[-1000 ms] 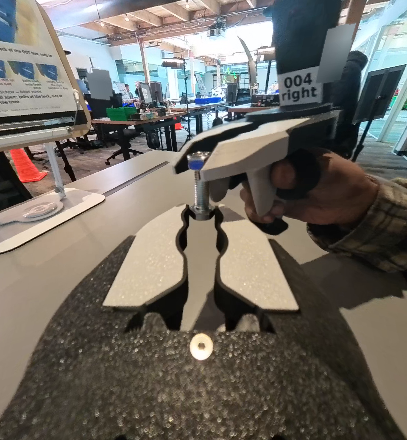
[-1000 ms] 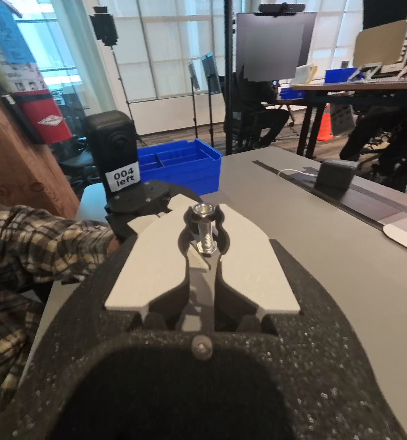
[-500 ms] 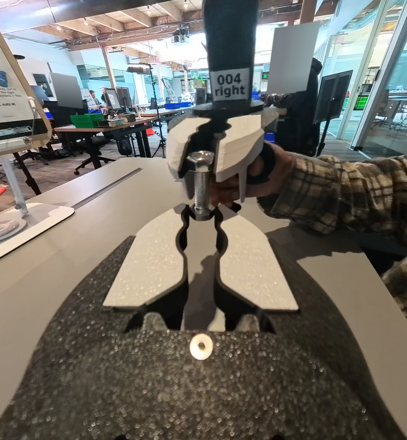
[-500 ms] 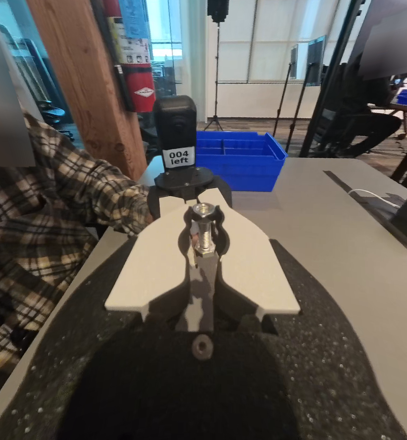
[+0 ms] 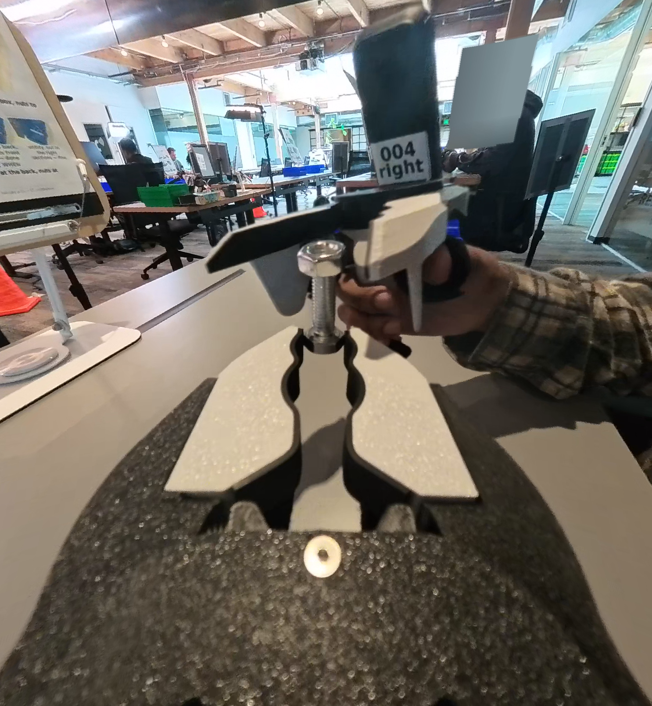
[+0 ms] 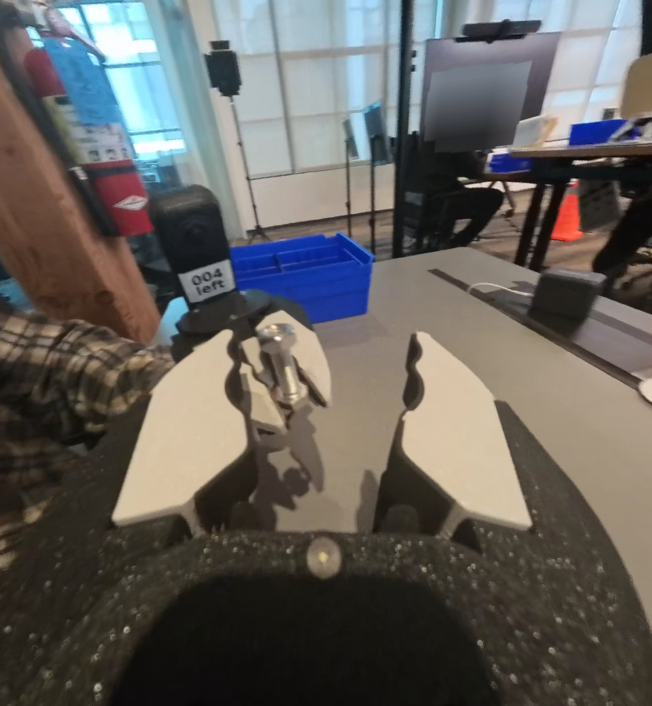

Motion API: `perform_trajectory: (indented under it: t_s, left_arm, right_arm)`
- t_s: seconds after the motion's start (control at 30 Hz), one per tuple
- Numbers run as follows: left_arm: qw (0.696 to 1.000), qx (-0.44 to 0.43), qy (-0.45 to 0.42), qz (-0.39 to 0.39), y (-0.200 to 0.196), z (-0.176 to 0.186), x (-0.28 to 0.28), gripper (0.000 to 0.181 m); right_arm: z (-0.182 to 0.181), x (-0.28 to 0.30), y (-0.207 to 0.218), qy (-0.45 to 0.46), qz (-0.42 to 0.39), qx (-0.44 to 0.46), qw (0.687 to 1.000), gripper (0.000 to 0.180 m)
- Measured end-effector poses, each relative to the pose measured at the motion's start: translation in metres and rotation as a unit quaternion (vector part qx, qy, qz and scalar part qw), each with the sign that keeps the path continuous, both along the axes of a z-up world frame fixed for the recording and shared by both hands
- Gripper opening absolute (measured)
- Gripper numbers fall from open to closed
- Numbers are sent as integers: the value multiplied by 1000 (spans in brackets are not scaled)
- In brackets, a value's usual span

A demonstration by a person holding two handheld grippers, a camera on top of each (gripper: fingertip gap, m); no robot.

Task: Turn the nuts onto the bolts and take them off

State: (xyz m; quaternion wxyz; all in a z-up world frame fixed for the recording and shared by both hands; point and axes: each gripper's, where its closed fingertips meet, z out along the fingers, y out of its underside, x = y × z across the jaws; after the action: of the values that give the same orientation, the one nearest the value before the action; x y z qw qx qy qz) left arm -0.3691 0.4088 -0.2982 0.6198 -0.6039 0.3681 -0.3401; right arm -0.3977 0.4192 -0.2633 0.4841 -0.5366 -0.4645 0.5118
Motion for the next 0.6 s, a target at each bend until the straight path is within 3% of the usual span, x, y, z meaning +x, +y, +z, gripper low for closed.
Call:
perform_trajectory:
  t_s: [0.07,0.37,0.6]
  left_arm:
    - [1000,4,0,-3,-2,1,1,19]
    - [1000,5,-3,0,-1,2,0,19]
    - [999,-23,-28,10,9,0,-11,19]
  right_arm:
    - [-1,5,9,1,-21,-2,1000,84]
    - [9,10,0,15,23,3,1000,78]
    - [6,48,32,84,39,-41,995,69]
